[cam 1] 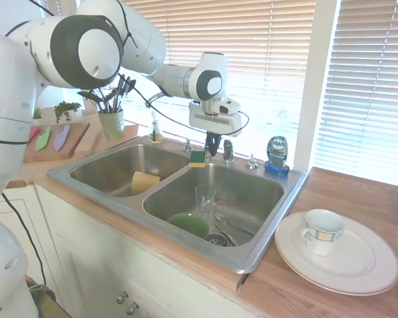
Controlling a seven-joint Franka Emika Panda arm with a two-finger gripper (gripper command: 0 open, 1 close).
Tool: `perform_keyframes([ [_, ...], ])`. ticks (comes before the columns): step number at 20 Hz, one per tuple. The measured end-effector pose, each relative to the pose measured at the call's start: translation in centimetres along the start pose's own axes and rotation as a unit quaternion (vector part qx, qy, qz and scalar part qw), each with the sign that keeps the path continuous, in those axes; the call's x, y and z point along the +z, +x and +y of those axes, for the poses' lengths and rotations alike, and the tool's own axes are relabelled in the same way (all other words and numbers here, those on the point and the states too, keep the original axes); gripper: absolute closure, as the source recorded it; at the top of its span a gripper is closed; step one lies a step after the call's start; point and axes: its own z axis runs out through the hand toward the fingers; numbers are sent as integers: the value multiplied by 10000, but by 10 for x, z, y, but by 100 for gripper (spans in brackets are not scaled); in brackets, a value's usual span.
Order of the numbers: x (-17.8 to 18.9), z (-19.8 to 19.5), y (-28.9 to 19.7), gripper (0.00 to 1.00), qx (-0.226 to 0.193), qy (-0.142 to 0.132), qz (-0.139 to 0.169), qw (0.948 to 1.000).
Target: Turn on the faucet
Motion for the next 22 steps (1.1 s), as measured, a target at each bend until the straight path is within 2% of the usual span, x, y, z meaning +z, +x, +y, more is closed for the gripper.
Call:
perform_keyframes([
  [6, -1, -8, 5, 100, -18, -23, 34, 10000],
  [10, -10, -19, 11, 100, -47, 446, 467, 9979],
  [13, -17, -26, 14, 100, -39, 1012, 964, 9902],
  [15, -19, -26, 12, 100, -34, 1282, 1196, 9845],
  [19, -28, -21, 6, 100, 13, 1588, 1409, 9772],
  [22, -38, -17, 0, 100, 45, 1696, 1475, 9744],
])
